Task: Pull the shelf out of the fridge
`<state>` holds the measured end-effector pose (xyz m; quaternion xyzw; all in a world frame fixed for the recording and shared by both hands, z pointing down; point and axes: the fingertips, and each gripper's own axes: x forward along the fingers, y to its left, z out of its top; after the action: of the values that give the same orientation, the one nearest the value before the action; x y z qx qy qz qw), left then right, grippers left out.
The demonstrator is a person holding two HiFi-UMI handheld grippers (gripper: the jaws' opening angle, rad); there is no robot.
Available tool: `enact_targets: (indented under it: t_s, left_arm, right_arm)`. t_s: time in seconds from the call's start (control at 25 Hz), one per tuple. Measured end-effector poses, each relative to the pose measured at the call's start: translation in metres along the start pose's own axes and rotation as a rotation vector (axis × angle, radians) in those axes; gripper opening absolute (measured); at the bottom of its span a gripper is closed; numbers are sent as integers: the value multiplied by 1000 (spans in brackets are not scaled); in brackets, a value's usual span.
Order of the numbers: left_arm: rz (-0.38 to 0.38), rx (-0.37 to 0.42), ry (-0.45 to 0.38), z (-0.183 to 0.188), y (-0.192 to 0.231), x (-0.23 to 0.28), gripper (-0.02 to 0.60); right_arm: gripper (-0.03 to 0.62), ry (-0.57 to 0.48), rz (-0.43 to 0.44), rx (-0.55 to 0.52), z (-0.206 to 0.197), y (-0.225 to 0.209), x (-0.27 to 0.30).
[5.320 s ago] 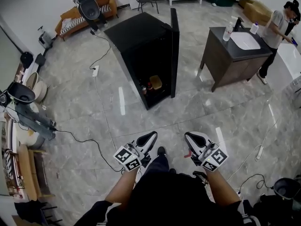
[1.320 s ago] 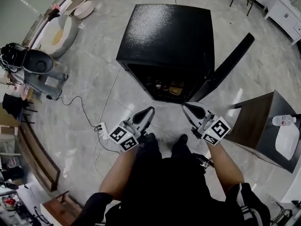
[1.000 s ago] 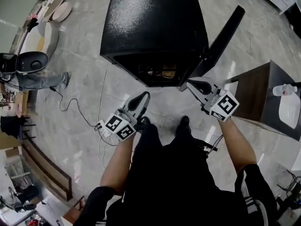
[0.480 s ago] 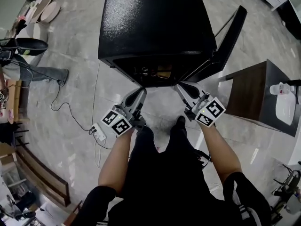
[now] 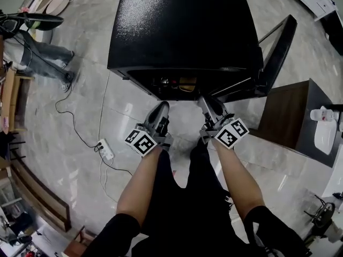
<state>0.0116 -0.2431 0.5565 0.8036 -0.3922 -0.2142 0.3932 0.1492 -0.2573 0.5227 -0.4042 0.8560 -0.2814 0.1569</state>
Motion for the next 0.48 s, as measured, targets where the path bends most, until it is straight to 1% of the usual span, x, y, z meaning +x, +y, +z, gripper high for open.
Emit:
enact_targets:
  t_s: [0.08,0.2,0.28,0.4,0.48]
  left_arm:
    - [21,-46,-41,-2,12,5,23]
    - [46,-119,-93,-7,33,12,23]
    - [59,-197,-141,-10,48,16,23]
    - [55,-335,-231,-10,69,20,23]
    - [52,-380,-267,-11,79,23,25]
  right_arm:
    - [26,-22,-24,54,-5,-16,5]
    - [26,-76,-62,165,-11,-36,11]
    - [26,-120,-90,254,-16,-49,15]
    - [26,-214,-113,409,-25,-70,20]
    - [28,-269,-127,482,-32,-84,21]
